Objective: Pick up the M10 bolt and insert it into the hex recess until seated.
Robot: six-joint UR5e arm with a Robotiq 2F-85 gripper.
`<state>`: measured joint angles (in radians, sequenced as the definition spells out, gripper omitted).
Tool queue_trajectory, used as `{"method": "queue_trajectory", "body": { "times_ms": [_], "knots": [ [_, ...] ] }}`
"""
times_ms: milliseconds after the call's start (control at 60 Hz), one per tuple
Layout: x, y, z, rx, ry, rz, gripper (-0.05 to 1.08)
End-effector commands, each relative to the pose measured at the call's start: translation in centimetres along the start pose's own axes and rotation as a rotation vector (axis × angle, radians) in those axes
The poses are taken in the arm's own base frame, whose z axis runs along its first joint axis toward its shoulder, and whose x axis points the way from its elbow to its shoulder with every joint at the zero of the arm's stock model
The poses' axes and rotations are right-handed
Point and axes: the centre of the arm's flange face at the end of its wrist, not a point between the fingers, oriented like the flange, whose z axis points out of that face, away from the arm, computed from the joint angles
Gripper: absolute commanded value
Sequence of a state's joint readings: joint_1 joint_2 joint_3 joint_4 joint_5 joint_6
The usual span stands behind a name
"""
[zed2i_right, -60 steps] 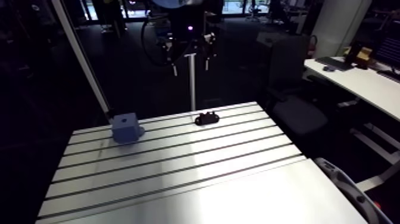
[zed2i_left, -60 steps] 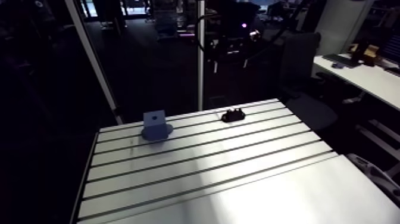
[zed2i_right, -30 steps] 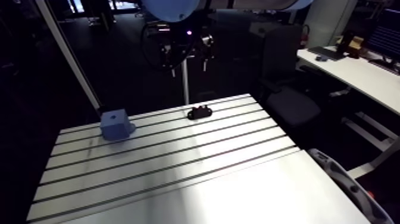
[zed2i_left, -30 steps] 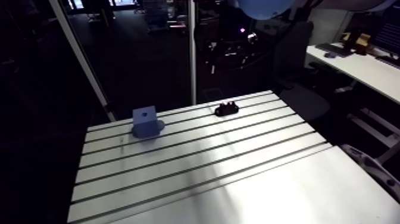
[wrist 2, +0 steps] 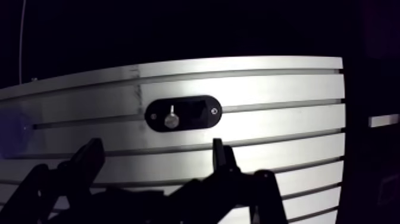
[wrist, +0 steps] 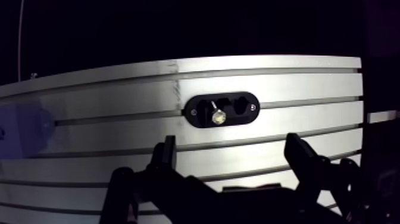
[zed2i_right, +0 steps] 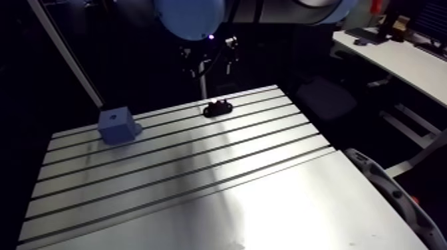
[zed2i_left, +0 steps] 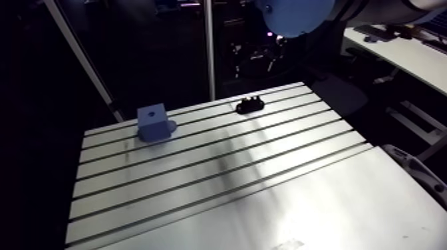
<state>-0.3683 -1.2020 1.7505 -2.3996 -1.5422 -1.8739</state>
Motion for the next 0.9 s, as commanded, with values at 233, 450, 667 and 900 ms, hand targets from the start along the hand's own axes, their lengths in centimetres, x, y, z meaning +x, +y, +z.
{"method": "queue_trajectory", "body": {
  "times_ms": [233, 450, 667, 900],
  "knots": [
    [-0.5, 0.3, 3.8, 0.000, 0.004, 0.015, 0.02],
    [-0.7, 0.3, 4.0, 0.001, 0.005, 0.019, 0.02],
    [-1.0, 0.5, 5.1, 0.016, 0.003, 0.035, 0.19],
    [-1.3, 0.8, 6.5, 0.032, -0.013, 0.041, 0.34]
  ]
}}
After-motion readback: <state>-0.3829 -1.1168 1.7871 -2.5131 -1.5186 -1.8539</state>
